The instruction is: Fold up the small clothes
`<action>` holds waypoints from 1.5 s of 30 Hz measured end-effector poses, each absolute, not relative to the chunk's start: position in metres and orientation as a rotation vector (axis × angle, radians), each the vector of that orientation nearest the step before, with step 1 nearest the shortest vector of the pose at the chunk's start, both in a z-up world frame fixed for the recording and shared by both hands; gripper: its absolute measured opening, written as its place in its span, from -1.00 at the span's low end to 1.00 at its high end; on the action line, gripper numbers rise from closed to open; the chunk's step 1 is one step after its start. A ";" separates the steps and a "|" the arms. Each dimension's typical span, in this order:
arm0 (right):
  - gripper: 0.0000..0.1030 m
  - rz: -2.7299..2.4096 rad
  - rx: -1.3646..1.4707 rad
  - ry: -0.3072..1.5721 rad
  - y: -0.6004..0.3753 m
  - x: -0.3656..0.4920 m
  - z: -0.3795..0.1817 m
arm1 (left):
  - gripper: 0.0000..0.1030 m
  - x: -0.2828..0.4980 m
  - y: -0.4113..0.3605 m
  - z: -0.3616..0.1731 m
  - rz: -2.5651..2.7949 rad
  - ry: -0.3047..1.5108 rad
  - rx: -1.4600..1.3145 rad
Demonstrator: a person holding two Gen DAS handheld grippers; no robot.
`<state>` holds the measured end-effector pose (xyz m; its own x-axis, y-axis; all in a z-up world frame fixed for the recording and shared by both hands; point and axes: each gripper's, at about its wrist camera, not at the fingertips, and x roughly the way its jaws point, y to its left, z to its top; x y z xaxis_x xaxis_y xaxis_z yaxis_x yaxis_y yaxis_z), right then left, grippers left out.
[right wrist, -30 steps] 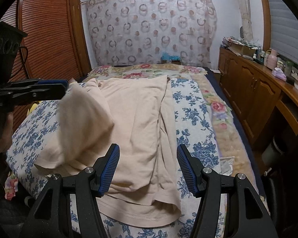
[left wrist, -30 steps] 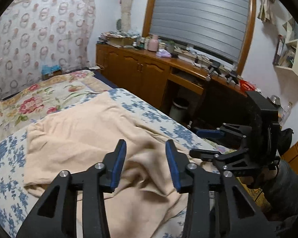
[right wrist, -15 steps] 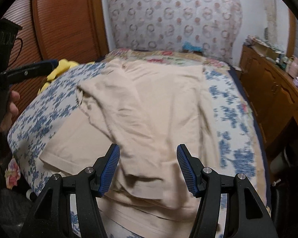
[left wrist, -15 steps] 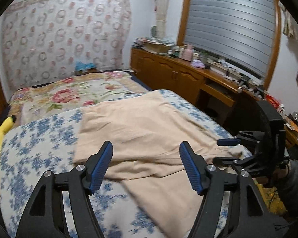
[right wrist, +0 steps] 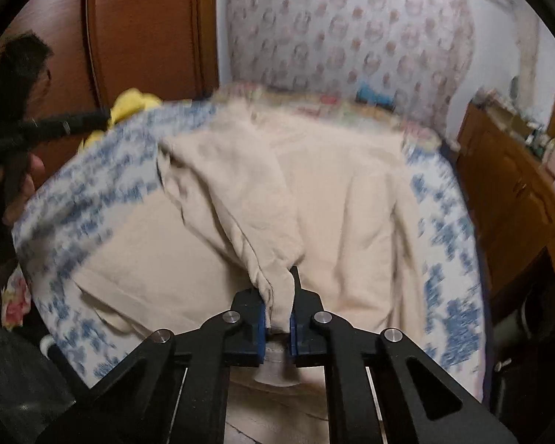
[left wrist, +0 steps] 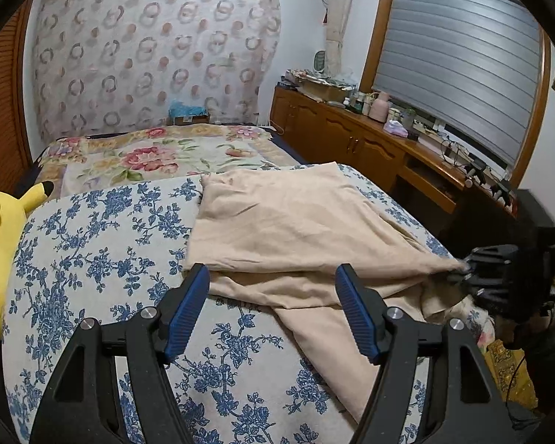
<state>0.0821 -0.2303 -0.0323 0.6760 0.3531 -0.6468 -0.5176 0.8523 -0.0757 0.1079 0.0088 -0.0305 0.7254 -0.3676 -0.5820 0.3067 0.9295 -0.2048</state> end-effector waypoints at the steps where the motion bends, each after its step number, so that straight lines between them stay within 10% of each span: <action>1: -0.84 0.492 -0.255 0.633 -0.232 0.076 -0.023 | 0.39 0.107 0.009 -0.028 -0.369 0.654 -0.091; 21: -0.71 0.404 -0.182 0.737 -0.268 0.076 -0.037 | 0.39 0.097 0.012 -0.016 -0.297 0.590 -0.045; 29: 0.15 0.426 -0.183 0.648 -0.266 0.063 -0.008 | 0.40 0.094 0.024 -0.018 -0.266 0.585 -0.064; 45: 0.17 0.735 -0.408 0.719 -0.096 0.137 -0.025 | 0.43 0.099 0.066 -0.028 -0.182 0.590 -0.072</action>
<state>0.1370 -0.0959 -0.0252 0.5227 0.4620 -0.7165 -0.7265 0.6812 -0.0908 0.0989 0.0660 -0.0277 0.8152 -0.1908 -0.5468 0.1496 0.9815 -0.1194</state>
